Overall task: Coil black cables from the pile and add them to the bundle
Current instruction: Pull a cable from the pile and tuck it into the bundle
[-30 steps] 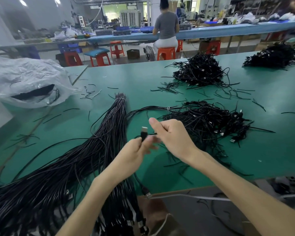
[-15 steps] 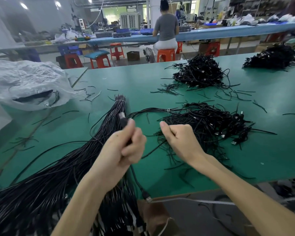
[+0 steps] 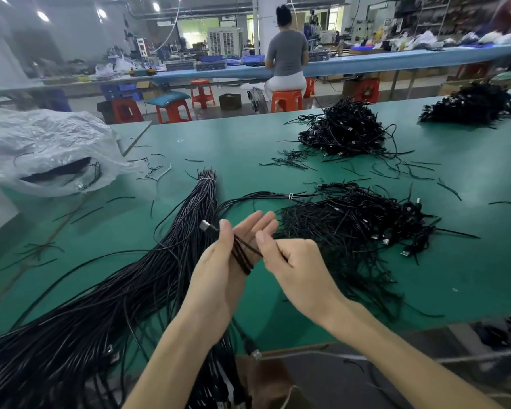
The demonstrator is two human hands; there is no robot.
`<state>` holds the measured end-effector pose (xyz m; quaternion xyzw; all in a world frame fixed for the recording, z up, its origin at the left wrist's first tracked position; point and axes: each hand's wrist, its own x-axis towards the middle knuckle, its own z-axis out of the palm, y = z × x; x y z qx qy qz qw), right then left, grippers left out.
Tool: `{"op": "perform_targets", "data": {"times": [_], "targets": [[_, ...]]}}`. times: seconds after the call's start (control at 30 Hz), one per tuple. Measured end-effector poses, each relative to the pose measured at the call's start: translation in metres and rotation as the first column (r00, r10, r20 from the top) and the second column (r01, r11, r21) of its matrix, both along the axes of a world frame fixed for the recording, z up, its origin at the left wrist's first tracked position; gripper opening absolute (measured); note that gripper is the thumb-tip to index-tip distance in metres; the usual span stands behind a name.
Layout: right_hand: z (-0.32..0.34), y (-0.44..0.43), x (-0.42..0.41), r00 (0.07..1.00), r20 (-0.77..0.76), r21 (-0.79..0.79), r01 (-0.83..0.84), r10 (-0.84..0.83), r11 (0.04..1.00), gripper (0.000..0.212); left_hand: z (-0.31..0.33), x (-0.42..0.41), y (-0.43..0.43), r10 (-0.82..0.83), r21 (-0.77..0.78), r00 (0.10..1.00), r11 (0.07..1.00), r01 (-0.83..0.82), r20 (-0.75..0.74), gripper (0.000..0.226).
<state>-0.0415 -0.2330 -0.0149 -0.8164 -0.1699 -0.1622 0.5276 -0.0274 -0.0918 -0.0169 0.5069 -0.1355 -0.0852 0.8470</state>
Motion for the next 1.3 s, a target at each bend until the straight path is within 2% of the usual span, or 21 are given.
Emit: {"op": "perform_targets", "data": {"times": [0.1, 0.2, 0.27, 0.37, 0.43, 0.5, 0.53, 0.6, 0.67, 0.87, 0.93, 1.03, 1.17, 1.3], "targets": [[-0.011, 0.001, -0.004, 0.997, -0.069, 0.032, -0.031, 0.033, 0.999, 0.063, 0.01, -0.001, -0.002, 0.031, -0.15, 0.995, 0.988, -0.046, -0.098, 0.05], [-0.013, -0.001, -0.006, 0.991, -0.107, 0.045, -0.081, 0.085, 0.996, 0.06, 0.015, -0.004, -0.002, 0.032, -0.329, 0.976, 0.939, -0.103, -0.214, 0.028], [-0.013, -0.002, -0.007, 0.983, -0.14, 0.021, -0.118, 0.119, 0.993, 0.052, 0.015, -0.005, -0.001, 0.022, -0.365, 0.974, 0.925, -0.105, -0.224, 0.029], [-0.011, -0.003, -0.008, 0.963, -0.227, -0.011, -0.154, 0.148, 0.988, 0.045, 0.014, -0.005, 0.001, 0.034, -0.31, 0.981, 0.946, -0.094, -0.192, 0.032], [-0.006, -0.003, -0.007, 0.943, -0.297, 0.007, -0.153, 0.148, 0.988, 0.05, 0.011, -0.005, 0.004, 0.007, -0.257, 0.99, 0.965, -0.044, -0.142, 0.034], [-0.001, -0.005, -0.004, 0.901, -0.347, 0.147, -0.22, 0.259, 0.964, 0.052, 0.007, -0.007, 0.005, -0.062, -0.118, 0.996, 0.992, 0.053, -0.069, 0.038], [0.0, -0.007, -0.002, 0.878, -0.336, 0.233, -0.273, 0.341, 0.933, 0.046, 0.006, -0.009, 0.004, -0.096, -0.027, 0.995, 0.995, 0.095, -0.039, 0.039], [0.002, -0.011, 0.0, 0.858, -0.297, 0.299, -0.333, 0.419, 0.894, 0.034, 0.004, -0.012, 0.004, -0.132, 0.081, 0.991, 0.988, 0.133, -0.014, 0.042], [0.001, -0.011, -0.001, 0.87, -0.271, 0.321, -0.321, 0.411, 0.891, 0.03, 0.004, -0.012, 0.005, -0.161, 0.094, 0.987, 0.982, 0.163, -0.021, 0.044], [-0.009, -0.002, -0.01, 0.903, -0.281, 0.297, -0.242, 0.326, 0.924, 0.037, 0.01, -0.007, 0.023, -0.262, 0.227, 0.964, 0.938, 0.263, -0.037, 0.051], [-0.009, 0.001, -0.013, 0.915, -0.252, 0.287, -0.241, 0.316, 0.927, 0.035, 0.012, -0.009, 0.029, -0.272, 0.245, 0.962, 0.931, 0.27, -0.028, 0.05], [-0.006, 0.004, -0.018, 0.942, -0.212, 0.237, -0.209, 0.261, 0.949, 0.029, 0.016, -0.013, 0.032, -0.314, 0.178, 0.949, 0.935, 0.307, 0.012, 0.044], [-0.003, 0.005, -0.022, 0.956, -0.188, 0.233, -0.181, 0.227, 0.955, 0.032, 0.019, -0.016, 0.033, -0.39, 0.131, 0.919, 0.916, 0.38, 0.063, 0.038], [-0.004, 0.004, -0.026, 0.975, -0.141, 0.192, -0.141, 0.169, 0.971, 0.034, 0.015, -0.015, 0.035, -0.407, 0.152, 0.909, 0.908, 0.391, 0.089, 0.034]]}}
